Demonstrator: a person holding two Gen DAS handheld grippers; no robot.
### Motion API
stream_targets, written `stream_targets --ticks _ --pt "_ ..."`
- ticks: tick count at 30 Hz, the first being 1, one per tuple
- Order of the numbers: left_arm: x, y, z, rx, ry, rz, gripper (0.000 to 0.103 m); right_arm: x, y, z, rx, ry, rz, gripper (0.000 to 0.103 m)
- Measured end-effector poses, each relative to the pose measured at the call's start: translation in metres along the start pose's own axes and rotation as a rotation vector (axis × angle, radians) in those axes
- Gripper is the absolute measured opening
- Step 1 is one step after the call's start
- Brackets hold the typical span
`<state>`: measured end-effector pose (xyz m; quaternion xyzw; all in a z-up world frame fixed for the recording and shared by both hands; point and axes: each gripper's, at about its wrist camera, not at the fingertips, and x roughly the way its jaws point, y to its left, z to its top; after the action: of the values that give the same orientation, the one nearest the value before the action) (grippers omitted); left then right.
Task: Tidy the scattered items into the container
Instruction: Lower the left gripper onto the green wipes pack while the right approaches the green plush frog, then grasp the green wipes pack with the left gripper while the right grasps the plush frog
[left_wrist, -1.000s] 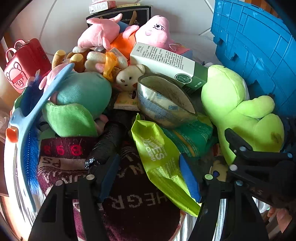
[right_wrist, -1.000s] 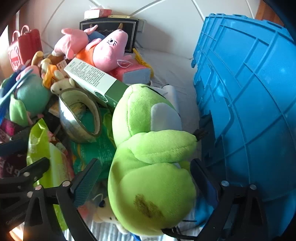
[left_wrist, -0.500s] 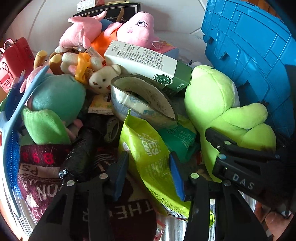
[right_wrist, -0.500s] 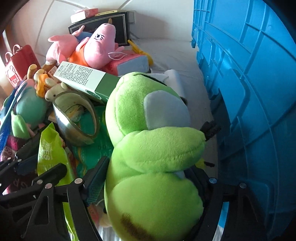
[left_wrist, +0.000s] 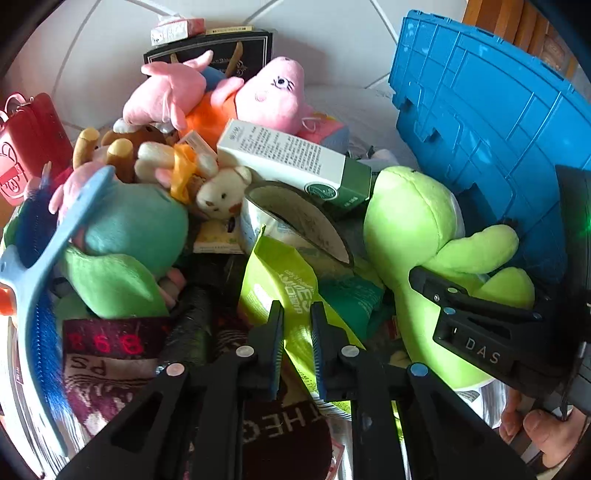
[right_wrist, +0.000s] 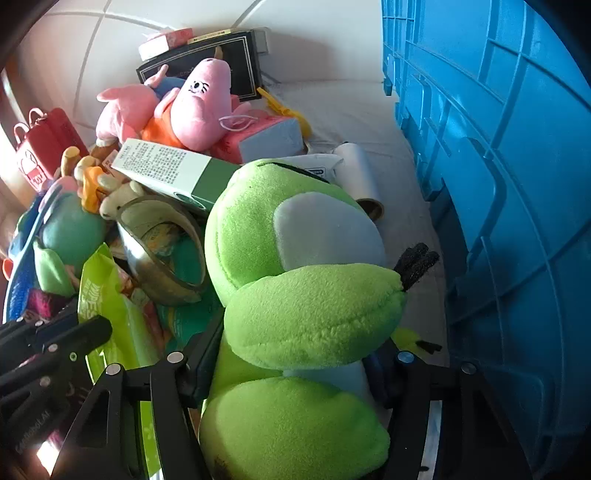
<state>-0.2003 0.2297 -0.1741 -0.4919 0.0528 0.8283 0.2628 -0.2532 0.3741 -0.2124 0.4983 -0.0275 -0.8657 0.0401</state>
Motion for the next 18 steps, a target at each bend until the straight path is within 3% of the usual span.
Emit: stream_targets --ticks 2,3,5,9,11,13,18 --pt "-0.015 0.001 0.003 0.018 -0.045 0.007 0.008 -0.013 0.004 0.002 0.000 -0.032 0.011 0.062" --pt "-0.026 0.001 0.004 0.037 -0.086 0.025 0.000 -0.020 0.008 0.003 -0.004 -0.048 0.021 0.062" --pt "-0.047 -0.001 0.011 0.055 -0.149 0.051 0.000 -0.034 0.015 0.009 -0.015 -0.079 0.042 0.061" --pt "-0.066 0.009 0.020 0.038 -0.154 0.034 0.000 -0.057 0.031 0.016 -0.041 -0.128 0.046 0.058" --pt "-0.066 0.014 0.017 0.009 -0.141 0.034 0.000 -0.065 0.033 0.015 -0.045 -0.143 0.035 0.055" --pt "-0.058 0.018 0.015 -0.025 -0.094 0.028 0.001 -0.072 0.034 0.010 -0.051 -0.150 0.020 0.035" --pt "-0.041 0.021 -0.001 -0.058 -0.022 0.017 0.002 -0.055 0.020 -0.025 -0.022 -0.050 0.021 0.033"
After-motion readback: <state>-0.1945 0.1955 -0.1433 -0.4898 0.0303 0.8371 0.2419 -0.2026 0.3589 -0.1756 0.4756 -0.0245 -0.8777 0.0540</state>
